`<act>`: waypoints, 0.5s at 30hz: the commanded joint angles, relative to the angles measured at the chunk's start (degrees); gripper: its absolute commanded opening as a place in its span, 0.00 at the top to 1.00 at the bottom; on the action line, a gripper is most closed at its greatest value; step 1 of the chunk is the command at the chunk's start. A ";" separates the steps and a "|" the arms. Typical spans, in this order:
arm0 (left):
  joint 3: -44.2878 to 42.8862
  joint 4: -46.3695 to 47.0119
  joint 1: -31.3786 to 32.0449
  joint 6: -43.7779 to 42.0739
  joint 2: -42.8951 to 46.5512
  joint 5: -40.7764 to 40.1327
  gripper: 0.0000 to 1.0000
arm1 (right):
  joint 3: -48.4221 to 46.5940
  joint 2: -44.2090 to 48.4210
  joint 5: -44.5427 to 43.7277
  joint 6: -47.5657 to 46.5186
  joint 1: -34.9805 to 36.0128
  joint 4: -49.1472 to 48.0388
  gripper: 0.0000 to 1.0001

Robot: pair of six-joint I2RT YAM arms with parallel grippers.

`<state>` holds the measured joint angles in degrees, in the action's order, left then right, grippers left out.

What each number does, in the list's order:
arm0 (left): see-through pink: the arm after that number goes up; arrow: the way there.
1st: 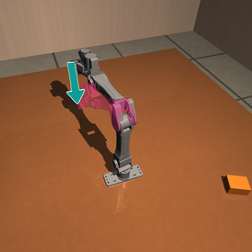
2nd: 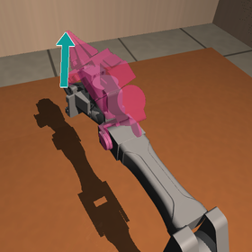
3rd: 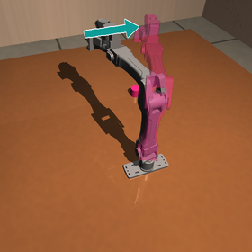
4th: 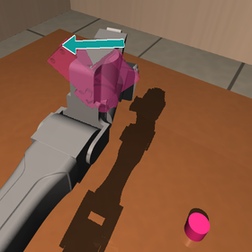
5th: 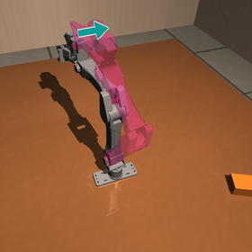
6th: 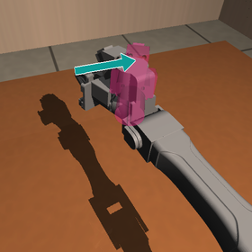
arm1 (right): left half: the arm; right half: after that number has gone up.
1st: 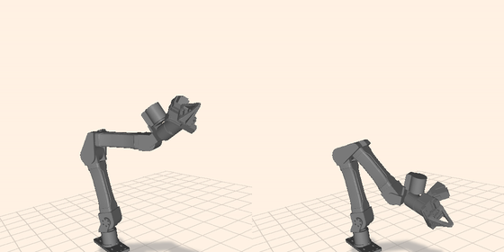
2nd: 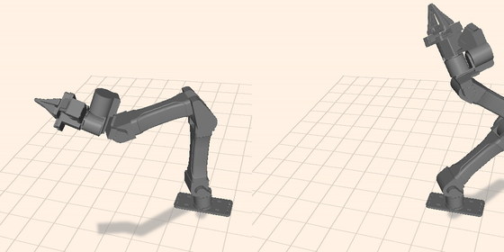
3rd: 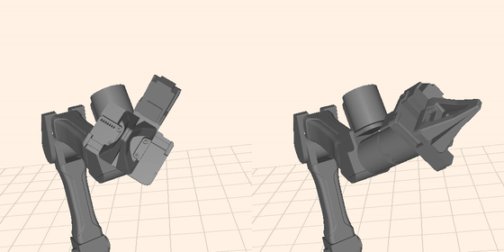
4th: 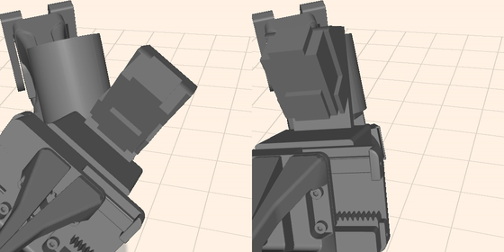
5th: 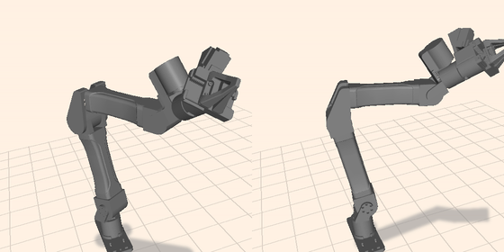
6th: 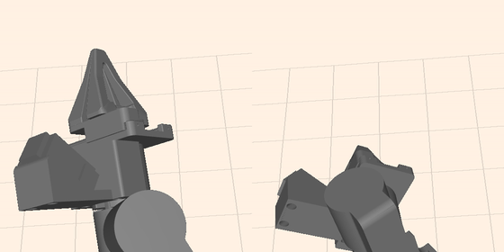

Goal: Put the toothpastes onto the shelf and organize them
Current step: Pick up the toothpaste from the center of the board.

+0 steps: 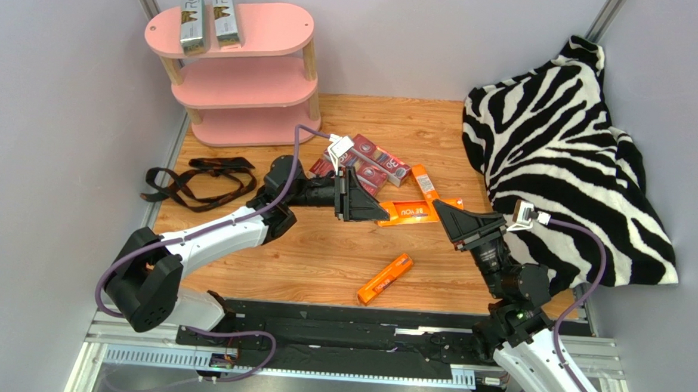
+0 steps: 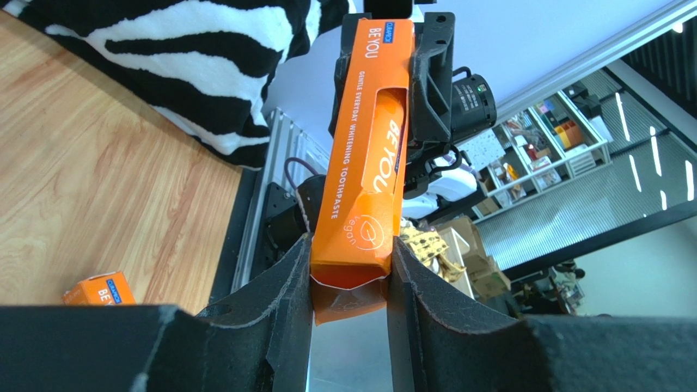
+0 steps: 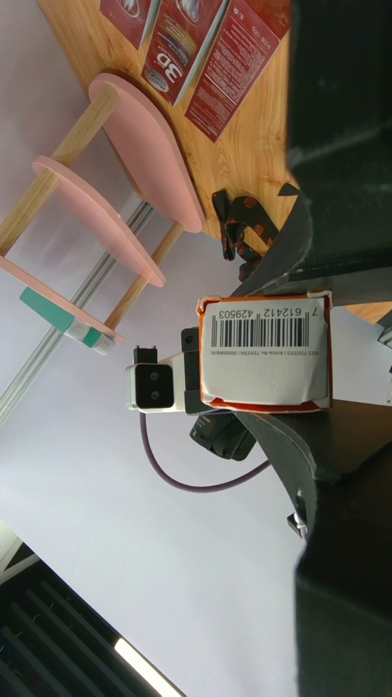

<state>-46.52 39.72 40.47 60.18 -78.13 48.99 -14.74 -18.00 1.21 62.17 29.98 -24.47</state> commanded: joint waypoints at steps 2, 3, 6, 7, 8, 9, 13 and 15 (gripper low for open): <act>-2.61 5.27 0.40 -0.24 0.34 1.11 0.69 | -1.69 0.33 -1.13 0.41 0.26 -1.28 0.45; -2.61 5.36 0.40 -0.24 0.34 0.84 0.69 | -1.69 0.42 -1.13 0.32 0.26 -1.11 0.42; -2.52 5.45 0.49 -0.15 0.26 0.05 0.69 | -1.69 0.86 -1.04 0.41 0.26 -0.32 0.28; -2.52 5.36 0.40 -0.07 0.17 -0.04 0.69 | -1.69 1.21 -1.04 0.41 0.34 -0.14 0.21; -2.43 5.45 0.31 -0.07 0.17 -0.21 0.69 | -1.69 1.47 -1.04 0.41 0.17 0.38 0.17; -2.43 5.45 0.23 -0.07 0.26 -0.30 0.69 | -1.69 1.74 -1.12 0.49 0.34 0.56 0.13; -1.73 5.36 -0.56 0.11 0.78 -1.00 0.69 | -2.04 2.62 -1.13 0.23 0.26 2.32 0.00; -1.03 5.54 -1.88 0.55 0.96 -1.09 0.69 | -2.22 3.14 -2.97 0.05 0.26 3.37 0.00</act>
<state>-46.54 40.14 40.14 60.20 -78.13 48.62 -14.74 -16.12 0.67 62.96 29.98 -22.50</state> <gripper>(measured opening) 0.408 0.994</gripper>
